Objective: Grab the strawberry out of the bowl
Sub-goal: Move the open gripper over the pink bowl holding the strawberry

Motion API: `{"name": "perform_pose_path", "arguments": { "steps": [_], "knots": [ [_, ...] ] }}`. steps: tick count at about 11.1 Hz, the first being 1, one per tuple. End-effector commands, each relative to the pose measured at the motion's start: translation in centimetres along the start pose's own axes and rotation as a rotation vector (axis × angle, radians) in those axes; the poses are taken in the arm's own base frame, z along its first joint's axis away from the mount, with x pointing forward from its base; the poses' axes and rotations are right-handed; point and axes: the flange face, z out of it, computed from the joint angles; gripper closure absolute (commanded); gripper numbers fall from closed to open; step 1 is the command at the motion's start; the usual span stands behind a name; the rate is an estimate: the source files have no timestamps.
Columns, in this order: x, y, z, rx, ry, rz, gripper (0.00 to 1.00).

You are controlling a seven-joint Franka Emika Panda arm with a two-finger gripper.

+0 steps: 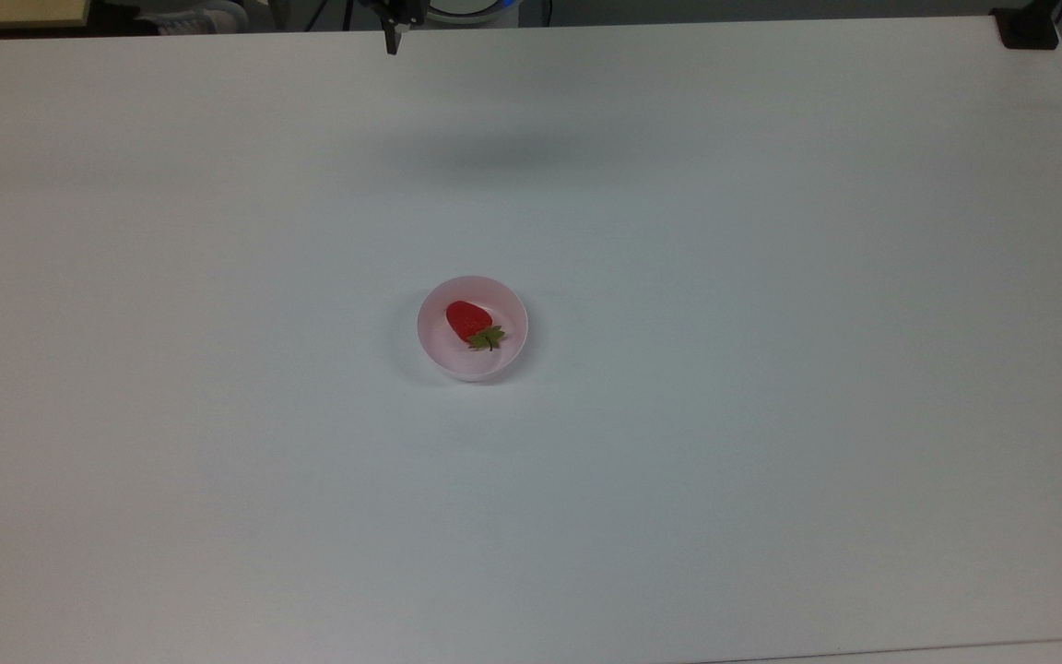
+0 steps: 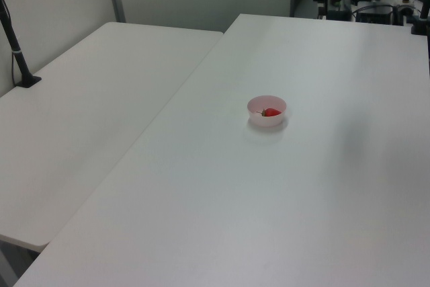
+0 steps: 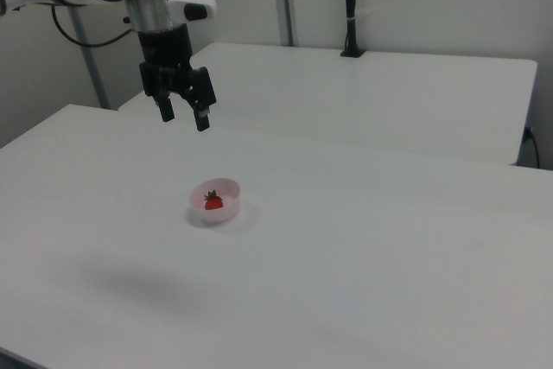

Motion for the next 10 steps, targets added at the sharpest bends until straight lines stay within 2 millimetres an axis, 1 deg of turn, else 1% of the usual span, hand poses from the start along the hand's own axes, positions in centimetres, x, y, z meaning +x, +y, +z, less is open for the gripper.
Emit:
{"name": "perform_pose_path", "arguments": {
  "steps": [1,5,8,10],
  "knots": [
    [-0.2,0.3,0.4,-0.002,-0.016,-0.017,0.00],
    [-0.2,0.5,0.4,-0.002,-0.017,-0.014,0.00],
    [0.0,0.0,0.4,0.011,-0.007,-0.026,0.00],
    [0.9,-0.8,1.5,0.014,0.000,-0.042,0.00]
  ]
}}
